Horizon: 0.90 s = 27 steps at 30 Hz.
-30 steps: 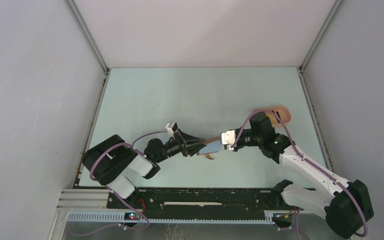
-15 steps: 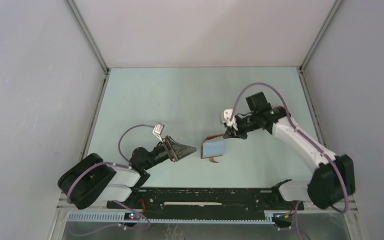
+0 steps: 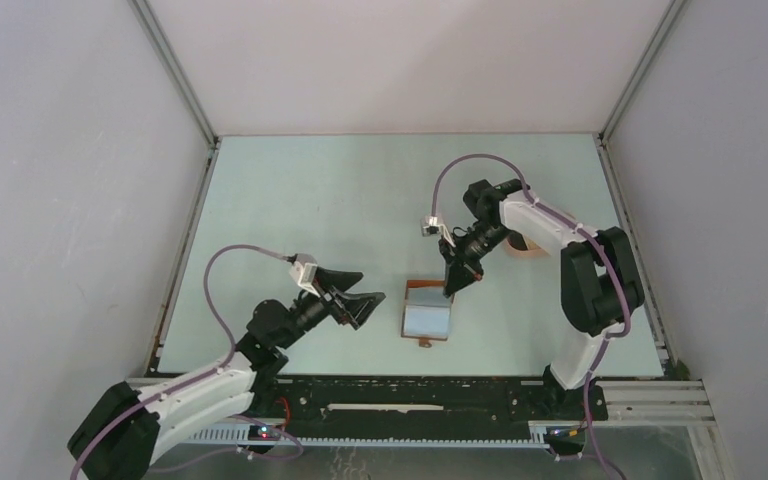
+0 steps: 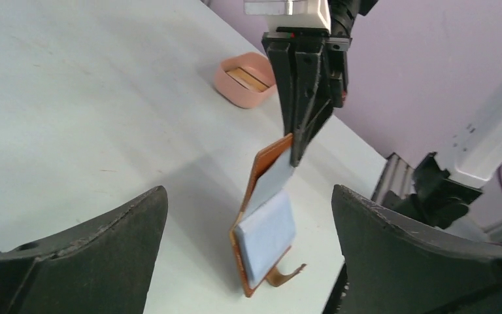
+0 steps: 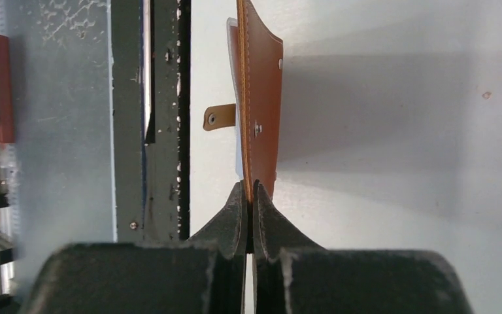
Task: Put the credit cards into the card holder
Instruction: Place the card holder at the center of the board.
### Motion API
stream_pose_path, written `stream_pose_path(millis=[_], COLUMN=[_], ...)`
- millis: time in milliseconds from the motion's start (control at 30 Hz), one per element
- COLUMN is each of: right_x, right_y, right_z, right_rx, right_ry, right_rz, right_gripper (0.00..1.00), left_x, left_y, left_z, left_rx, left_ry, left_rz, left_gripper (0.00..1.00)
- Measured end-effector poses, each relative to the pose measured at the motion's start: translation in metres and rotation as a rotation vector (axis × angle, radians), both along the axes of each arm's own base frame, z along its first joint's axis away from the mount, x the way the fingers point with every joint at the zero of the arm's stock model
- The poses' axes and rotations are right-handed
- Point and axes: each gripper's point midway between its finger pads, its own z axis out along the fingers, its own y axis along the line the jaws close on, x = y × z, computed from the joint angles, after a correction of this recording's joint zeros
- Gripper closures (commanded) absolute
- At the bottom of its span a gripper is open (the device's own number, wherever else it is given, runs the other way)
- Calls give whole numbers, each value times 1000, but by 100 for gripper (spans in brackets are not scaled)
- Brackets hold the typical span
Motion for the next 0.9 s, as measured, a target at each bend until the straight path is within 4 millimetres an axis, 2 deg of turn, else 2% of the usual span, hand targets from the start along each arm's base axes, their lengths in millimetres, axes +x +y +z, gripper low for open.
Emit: stream_pose_path(millis=[100,167,367,600,733,900], right_x=[-2,1,13,35,47,64], right_y=[-1,-1,0,-4,-15,-24], right_z=[-3,-4,-19,-35,-46,-37], right_rx=[-19,-26,-69,-146,-219,-251], right_ry=[40,58,115,85,-5,-185], right_rz=[-11,-23,-82,-191,-283,-363], right_gripper=[93,89,80,55,52,51], left_x=[5,5,2,21,27,34], left_y=[5,3,-11,-33,-41,-47], left_z=[-4,-14,-67,-80,-91,-96], left_rx=[46,88,256,313,334,345], left_ry=[-34,-36,67,114,144,159], left_rz=[34,25,-76,-108,-121,-124], left_gripper=[0,4,16,22,24,25])
